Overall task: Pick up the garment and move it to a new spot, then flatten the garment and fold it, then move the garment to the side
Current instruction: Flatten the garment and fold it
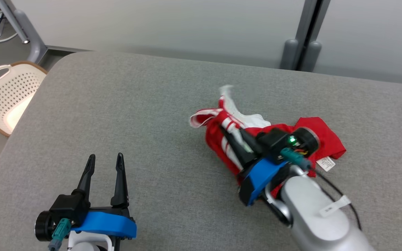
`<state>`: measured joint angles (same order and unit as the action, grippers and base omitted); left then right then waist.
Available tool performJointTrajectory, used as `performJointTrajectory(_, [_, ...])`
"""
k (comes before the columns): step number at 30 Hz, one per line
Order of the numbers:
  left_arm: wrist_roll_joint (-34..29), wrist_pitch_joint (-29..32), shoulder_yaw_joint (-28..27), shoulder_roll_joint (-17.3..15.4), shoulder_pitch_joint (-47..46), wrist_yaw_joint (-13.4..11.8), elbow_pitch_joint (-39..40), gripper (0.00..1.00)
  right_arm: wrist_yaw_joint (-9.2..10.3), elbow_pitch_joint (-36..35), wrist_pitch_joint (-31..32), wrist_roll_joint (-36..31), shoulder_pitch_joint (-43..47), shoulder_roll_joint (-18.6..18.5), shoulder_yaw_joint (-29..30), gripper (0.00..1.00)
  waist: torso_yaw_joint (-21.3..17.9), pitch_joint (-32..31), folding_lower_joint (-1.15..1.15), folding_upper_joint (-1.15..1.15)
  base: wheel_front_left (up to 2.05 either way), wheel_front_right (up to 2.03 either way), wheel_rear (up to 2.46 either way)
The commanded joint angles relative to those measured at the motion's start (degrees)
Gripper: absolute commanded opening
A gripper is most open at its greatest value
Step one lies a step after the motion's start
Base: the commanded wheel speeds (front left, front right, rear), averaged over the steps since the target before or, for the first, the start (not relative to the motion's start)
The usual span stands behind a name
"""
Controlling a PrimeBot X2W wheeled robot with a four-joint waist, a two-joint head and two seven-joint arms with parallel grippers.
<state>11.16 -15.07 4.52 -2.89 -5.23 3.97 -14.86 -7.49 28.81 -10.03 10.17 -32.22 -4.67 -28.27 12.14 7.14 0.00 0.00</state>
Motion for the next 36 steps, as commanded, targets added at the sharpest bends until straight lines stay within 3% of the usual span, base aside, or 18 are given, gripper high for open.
performJointTrajectory(1, [0.35, -0.13, 0.18, -0.01, -0.7, -0.31, 0.02, 1.0, -0.01, 1.51, -0.83, 1.08, -0.88, 0.81, -1.8, 0.0, 0.86, 0.47, 0.0, 0.0, 0.0, 0.0, 0.0])
performJointTrajectory(5, [0.66, -0.13, 0.58, -0.01, -0.86, -0.45, -0.18, 1.0, -0.01, 4.75, -2.4, 3.75, -2.27, 1.76, -8.68, 0.0, 1.99, 0.92, 0.0, 0.0, 0.0, 0.0, 0.0])
performJointTrajectory(12, [1.2, -0.13, 0.76, -0.02, -1.53, -0.6, -0.39, 1.0, -0.02, 4.16, -3.91, 12.7, -4.02, 1.75, -21.99, 0.0, 2.64, 1.92, 0.0, 0.0, 0.0, 0.0, 0.0])
performJointTrajectory(13, [1.28, -0.13, 0.79, -0.01, -1.65, -0.66, -0.43, 1.0, -0.02, 4.31, -4.01, 13.3, -4.29, 1.74, -23.04, 0.16, 2.58, 2.04, 0.0, 0.0, 0.0, 0.0, 0.0])
performJointTrajectory(14, [1.39, -0.13, 0.86, 0.0, -1.76, -0.77, -0.51, 1.0, -0.02, 4.55, -4.18, 13.92, -4.5, 1.74, -24.03, 0.83, 2.5, 2.12, 0.0, 0.0, 0.0, 0.0, 0.0])
performJointTrajectory(15, [1.45, -0.13, 0.86, 0.0, -1.84, -0.79, -0.59, 1.0, -0.02, 4.74, -4.39, 14.57, -4.66, 1.74, -24.85, 1.0, 2.35, 2.13, 0.0, 0.0, 0.0, 0.0, 0.0])
performJointTrajectory(18, [1.19, -0.13, 0.54, -0.01, -1.88, -0.9, -0.78, 1.0, -0.01, 5.28, -4.75, 15.57, -4.84, 1.72, -26.1, 1.0, 1.52, 1.87, 0.0, 0.0, 0.0, 0.0, 0.0])
performJointTrajectory(23, [0.57, -0.13, -0.32, -0.02, -0.75, -0.8, -0.87, 1.0, -0.01, 7.09, -5.18, 14.16, -4.57, 1.72, -22.29, 1.0, -0.93, 0.63, 0.0, 0.0, 0.0, 0.0, 0.0])
performJointTrajectory(28, [-0.36, -0.13, -1.5, -0.01, 0.61, -0.68, -0.45, 1.0, -0.01, 6.25, -5.21, 8.61, -1.59, 1.59, -12.6, 1.0, -3.87, -0.77, 0.0, 0.0, 0.0, 0.0, 0.0])
performJointTrajectory(36, [-1.66, -0.13, -3.72, -0.02, 2.4, -0.14, 0.29, 1.0, -0.02, -0.01, -5.19, 1.18, 7.1, -2.43, 4.12, 1.0, -7.47, -2.08, 0.0, 0.0, 0.0, 0.0, 0.0])
